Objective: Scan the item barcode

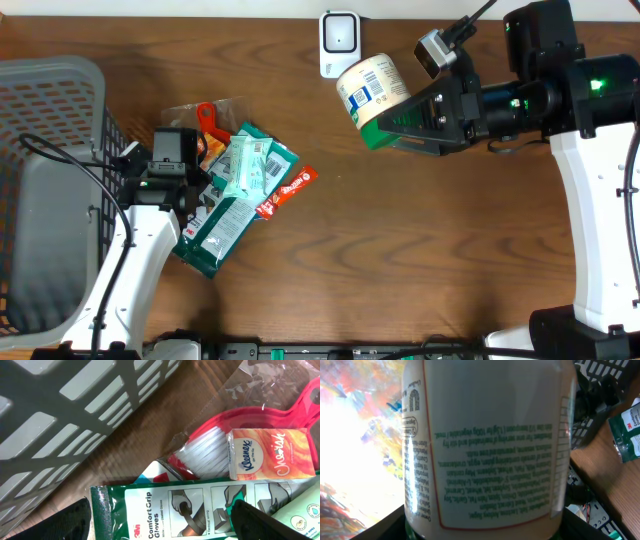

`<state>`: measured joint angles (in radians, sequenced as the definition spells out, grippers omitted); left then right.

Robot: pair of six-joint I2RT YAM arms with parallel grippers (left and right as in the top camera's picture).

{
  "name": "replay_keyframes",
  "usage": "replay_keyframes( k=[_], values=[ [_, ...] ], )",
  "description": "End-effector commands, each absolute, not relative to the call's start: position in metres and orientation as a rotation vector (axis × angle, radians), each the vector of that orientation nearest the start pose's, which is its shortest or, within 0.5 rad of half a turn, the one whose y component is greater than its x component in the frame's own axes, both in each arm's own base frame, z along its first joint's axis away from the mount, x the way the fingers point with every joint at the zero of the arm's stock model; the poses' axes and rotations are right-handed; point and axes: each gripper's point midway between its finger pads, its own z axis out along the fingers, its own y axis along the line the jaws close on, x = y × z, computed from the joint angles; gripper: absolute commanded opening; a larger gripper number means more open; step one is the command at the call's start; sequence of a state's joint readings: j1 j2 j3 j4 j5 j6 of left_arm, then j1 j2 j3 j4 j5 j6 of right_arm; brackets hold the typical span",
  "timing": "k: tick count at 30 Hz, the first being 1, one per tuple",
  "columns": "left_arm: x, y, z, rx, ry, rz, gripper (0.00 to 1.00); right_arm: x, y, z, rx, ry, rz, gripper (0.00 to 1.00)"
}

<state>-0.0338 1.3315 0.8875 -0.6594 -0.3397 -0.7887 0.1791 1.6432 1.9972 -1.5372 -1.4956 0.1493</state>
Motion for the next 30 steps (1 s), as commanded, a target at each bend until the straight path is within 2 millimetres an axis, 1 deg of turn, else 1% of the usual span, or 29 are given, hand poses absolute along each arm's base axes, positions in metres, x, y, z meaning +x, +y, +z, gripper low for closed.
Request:
replay_keyframes(
  k=[1, 3, 6, 7, 9, 11, 13, 17, 20, 22, 25, 28, 30],
  values=[
    [0.308, 0.051, 0.103, -1.084, 2.357, 0.185, 0.89, 0.233, 0.218, 0.456, -0.515, 2.13, 2.12, 0.54],
    [0.308, 0.051, 0.103, -1.084, 2.357, 0.186, 0.89, 0.236, 0.219, 0.451, -0.512, 2.155, 2.075, 0.55],
    [0.308, 0.051, 0.103, -1.084, 2.356, 0.185, 0.89, 0.245, 0.218, 0.438, -0.516, 2.206, 1.948, 0.55],
    [0.308, 0.051, 0.103, -1.084, 2.356, 0.185, 0.89, 0.248, 0.218, 0.434, -0.523, 2.215, 1.902, 0.58],
    [0.308, 0.051, 0.103, -1.084, 2.356, 0.185, 0.89, 0.258, 0.217, 0.425, -0.567, 2.215, 1.78, 0.6],
    [0.308, 0.051, 0.103, -1.084, 2.355, 0.187, 0.89, 0.267, 0.214, 0.412, -0.548, 2.267, 1.661, 0.6],
    [0.308, 0.053, 0.104, -1.085, 2.349, 0.202, 0.89, 0.278, 0.21, 0.401, -0.567, 2.287, 1.525, 0.6],
    [0.307, 0.057, 0.105, -1.086, 2.338, 0.226, 0.89, 0.293, 0.201, 0.386, -0.568, 2.325, 1.341, 0.58],
    [0.307, 0.057, 0.105, -1.087, 2.338, 0.226, 0.89, 0.309, 0.19, 0.373, -0.543, 2.362, 1.167, 0.57],
    [0.307, 0.057, 0.105, -1.087, 2.338, 0.226, 0.89, 0.321, 0.179, 0.364, -0.51, 2.395, 1.026, 0.57],
    [0.307, 0.057, 0.105, -1.087, 2.338, 0.225, 0.89, 0.339, 0.157, 0.349, -0.442, 2.446, 0.786, 0.57],
    [0.307, 0.057, 0.105, -1.087, 2.338, 0.225, 0.89, 0.351, 0.14, 0.341, -0.401, 2.467, 0.604, 0.57],
    [0.308, 0.056, 0.105, -1.086, 2.335, 0.224, 0.89, 0.358, 0.133, 0.339, -0.387, 2.464, 0.508, 0.56]
  ],
)
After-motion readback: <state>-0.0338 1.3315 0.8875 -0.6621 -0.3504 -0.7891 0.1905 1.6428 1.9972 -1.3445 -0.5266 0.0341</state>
